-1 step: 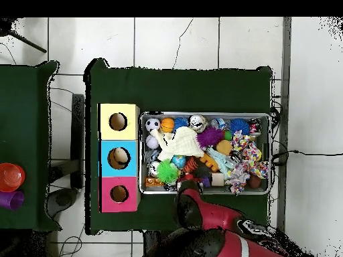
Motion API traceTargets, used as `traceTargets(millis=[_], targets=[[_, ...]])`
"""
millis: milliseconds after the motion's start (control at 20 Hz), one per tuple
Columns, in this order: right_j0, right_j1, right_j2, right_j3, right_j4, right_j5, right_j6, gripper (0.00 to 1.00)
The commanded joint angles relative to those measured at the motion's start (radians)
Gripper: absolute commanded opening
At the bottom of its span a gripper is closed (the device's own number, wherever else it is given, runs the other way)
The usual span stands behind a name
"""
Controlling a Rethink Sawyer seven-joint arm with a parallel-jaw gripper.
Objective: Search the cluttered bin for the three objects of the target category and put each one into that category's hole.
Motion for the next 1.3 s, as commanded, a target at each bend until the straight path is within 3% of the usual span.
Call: traceTargets(millis=[50,700,1300], targets=[[0.045,0.130,0.141,-0.074,-0.185,0.233,-0.037,1.00],[-0.020,0.141,0.225,-0.145,-0.350,0.350,-0.042,1.00],[-0.089,0.133,0.305,-0.194,-0.420,0.452,-0.063,1.00]])
